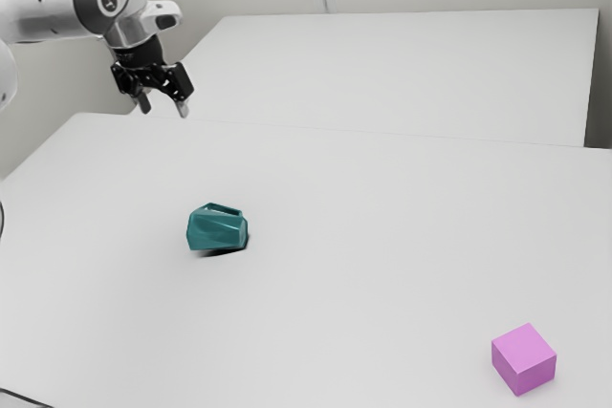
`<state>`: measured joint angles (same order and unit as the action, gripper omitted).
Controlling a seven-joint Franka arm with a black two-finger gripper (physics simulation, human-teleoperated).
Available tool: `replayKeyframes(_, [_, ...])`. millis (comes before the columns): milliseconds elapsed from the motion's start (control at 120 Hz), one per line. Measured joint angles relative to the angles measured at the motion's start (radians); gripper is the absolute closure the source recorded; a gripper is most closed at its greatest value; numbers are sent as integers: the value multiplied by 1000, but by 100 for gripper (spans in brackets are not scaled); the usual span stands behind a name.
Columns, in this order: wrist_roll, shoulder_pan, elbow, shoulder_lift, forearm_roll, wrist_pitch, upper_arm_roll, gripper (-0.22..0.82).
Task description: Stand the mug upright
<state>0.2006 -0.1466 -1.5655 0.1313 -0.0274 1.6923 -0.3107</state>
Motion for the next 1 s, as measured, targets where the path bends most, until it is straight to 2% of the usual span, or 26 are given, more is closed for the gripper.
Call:
replayKeyframes(158, [18,-1,-35,-25,-2,21,-5,2])
replayKeyframes(292, [30,1,-228,-145,-2,122,-5,2])
replayKeyframes(467, [65,38,-546,-325,-18,366,-5,2])
replayKeyframes(583, [134,68,-729,-422,-153,551,-5,3])
replayKeyframes(667, [243,101,-800,-447,-370,637,-16,3])
replayKeyframes(775, [462,115,-873,-452,-712,693,-74,3])
replayKeyframes(867, [636,138,-913,-448,-868,713,-89,3])
replayKeyframes(1000, [883,147,-938,-383,-1064,705,-104,3])
